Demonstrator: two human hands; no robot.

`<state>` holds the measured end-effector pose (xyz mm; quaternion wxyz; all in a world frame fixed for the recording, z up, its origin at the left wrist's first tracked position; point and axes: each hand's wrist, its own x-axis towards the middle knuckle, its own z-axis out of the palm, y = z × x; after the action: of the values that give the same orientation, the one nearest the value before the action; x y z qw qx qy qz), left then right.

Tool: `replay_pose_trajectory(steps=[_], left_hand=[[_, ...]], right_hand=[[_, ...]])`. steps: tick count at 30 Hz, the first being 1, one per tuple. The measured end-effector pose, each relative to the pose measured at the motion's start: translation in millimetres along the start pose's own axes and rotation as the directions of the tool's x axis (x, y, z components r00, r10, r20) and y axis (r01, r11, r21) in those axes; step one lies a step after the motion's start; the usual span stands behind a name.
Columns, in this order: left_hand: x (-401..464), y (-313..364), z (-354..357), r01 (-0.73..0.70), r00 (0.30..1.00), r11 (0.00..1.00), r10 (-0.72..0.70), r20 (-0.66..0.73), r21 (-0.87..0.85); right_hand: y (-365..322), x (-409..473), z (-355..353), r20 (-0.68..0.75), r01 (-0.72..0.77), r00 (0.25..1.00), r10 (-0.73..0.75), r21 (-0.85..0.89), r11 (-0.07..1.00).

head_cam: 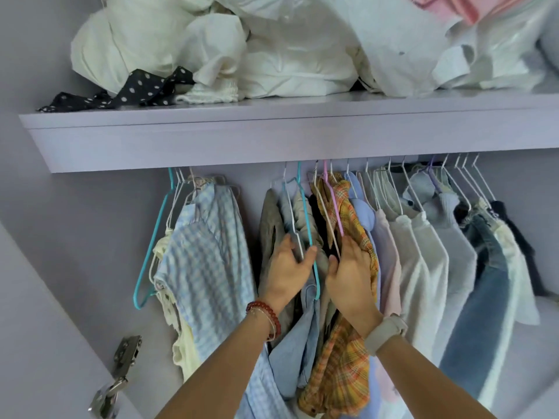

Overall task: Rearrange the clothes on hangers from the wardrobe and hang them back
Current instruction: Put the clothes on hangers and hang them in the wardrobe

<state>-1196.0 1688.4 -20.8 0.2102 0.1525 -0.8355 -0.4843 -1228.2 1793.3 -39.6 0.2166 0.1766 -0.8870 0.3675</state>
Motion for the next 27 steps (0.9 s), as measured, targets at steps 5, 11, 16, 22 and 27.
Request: replay_pose_trajectory(steps=[5, 11, 16, 22, 27], left_hand=[[2.8, 1.5, 10.7, -0.025, 0.998, 0.997, 0.03, -0.061, 0.078], [-2.0, -10.6, -1.7, -0.092, 0.95, 0.995, 0.103, -0.293, 0.049], [1.7, -25.4, -14.8, -0.129, 0.944, 0.982, 0.165, -0.286, 0.14], [-2.5, -27.7, -16.2, -0.169, 0.963, 0.983, 0.179, -0.2, 0.066], [-3.6, -28.7, -17.0, -0.183, 0.974, 0.983, 0.178, -0.142, -0.024]], right_hand=[[21.3, 7.2, -6.3, 0.074, -0.072, 0.994, 0.084, -0.155, 0.985], [29.6, 8.9, -8.4, 0.166, -0.044, 0.985, 0.038, 0.035, 0.998], [13.3, 6.4, -4.8, 0.305, 0.119, 0.946, -0.107, -0.02, 0.993], [-10.2, 2.4, 2.6, 0.36, 0.196, 0.914, -0.189, 0.016, 0.98], [-19.7, 1.7, 13.6, 0.383, 0.235, 0.886, -0.261, 0.114, 0.965]])
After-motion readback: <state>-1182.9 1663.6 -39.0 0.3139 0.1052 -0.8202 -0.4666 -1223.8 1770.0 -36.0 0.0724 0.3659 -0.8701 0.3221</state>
